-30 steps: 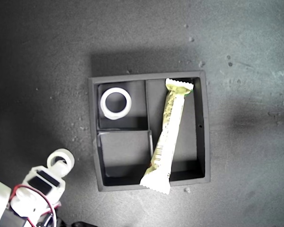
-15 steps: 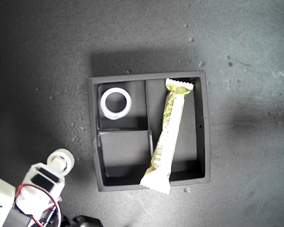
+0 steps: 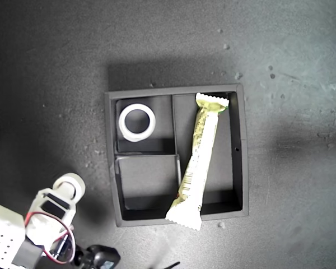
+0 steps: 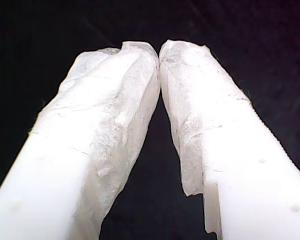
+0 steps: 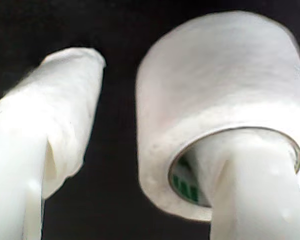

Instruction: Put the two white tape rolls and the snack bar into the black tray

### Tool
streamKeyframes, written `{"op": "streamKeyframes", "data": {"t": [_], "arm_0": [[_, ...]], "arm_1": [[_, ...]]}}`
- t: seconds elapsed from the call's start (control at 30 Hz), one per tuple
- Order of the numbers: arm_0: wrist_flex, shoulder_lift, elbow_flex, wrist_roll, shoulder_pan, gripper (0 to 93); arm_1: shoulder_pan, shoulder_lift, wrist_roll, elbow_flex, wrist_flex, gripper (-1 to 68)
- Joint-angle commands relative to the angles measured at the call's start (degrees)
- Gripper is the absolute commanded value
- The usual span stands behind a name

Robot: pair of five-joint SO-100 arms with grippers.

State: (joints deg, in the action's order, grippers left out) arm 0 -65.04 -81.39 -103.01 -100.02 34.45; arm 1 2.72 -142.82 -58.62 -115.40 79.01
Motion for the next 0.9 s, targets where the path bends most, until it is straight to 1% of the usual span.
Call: {"op": "streamKeyframes", "data": {"t": [0.0,0.1,0.23,0.33,0.5,0.6,0.67,0.73,0.87], "arm_0": [[0.6,1.8,0.4,-0.6,-1.7,5.4],[0.6,2.5,-0.2,-1.0,-2.6,0.2],[-1.1,-1.4,-0.1,0.6,-3.1,0.1],[-7.7,-7.8,2.5,3.0,-3.8,0.1],[-20.0,-17.1,13.2,10.4,-6.6,0.1],[-24.0,-17.6,23.4,16.7,-9.5,0.1],[-24.4,-15.5,30.5,21.1,-11.3,0.1],[-25.0,-11.2,37.9,24.6,-12.8,0.1],[-25.9,0.2,51.2,28.7,-14.9,0.1]], "arm_1": [[-1.7,-0.9,0.4,-0.1,-1.1,-0.2],[-3.0,-1.1,-1.4,-0.1,-0.4,-0.2],[-6.1,-8.2,-6.0,-2.6,1.1,-0.3],[-8.0,-20.2,-9.1,-6.6,2.4,-0.3],[-9.1,-38.1,-13.9,-17.1,4.4,-0.4],[-9.4,-48.3,-16.2,-27.0,2.5,-0.4],[-9.4,-49.0,-17.1,-31.6,0.5,-0.4],[-8.8,-49.0,-17.6,-36.7,-4.2,-0.4],[-8.6,-49.0,-18.2,-44.7,-11.4,-0.4]]}}
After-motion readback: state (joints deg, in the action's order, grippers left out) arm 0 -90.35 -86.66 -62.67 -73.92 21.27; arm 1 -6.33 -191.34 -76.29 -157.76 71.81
